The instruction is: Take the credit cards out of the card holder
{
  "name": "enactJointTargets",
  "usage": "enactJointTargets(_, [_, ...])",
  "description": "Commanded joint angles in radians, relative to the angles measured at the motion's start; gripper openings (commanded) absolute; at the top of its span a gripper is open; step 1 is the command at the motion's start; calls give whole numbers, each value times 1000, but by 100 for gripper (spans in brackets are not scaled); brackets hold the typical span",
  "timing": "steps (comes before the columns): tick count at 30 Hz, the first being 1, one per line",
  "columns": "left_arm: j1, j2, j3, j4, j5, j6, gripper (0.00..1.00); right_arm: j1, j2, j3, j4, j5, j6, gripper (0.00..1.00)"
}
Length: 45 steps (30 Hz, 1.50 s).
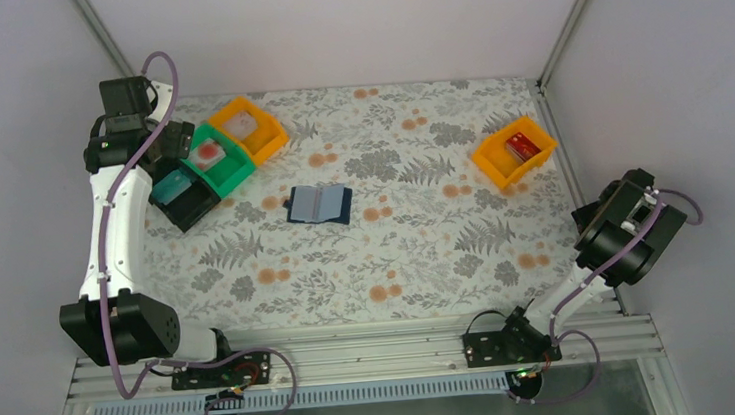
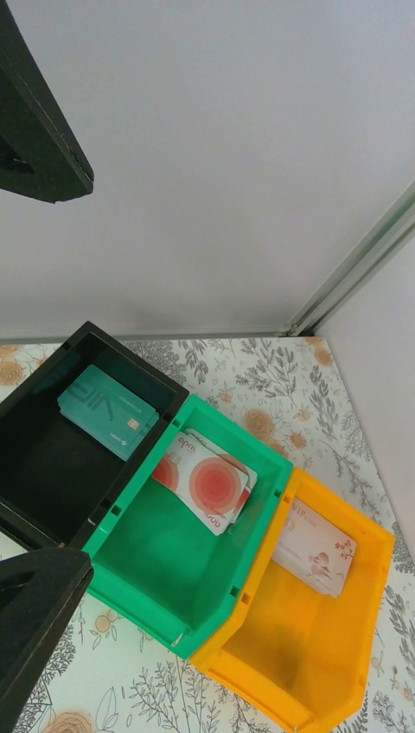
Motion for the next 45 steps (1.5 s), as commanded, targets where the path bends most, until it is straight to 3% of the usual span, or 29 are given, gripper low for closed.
enactJointTargets(1, [5, -23, 6, -1, -9, 7, 100, -91, 84, 31, 127, 102, 52, 61])
enactJointTargets(45, [5, -23, -2, 2, -7, 13, 100, -92, -34, 47, 100, 78, 42, 57])
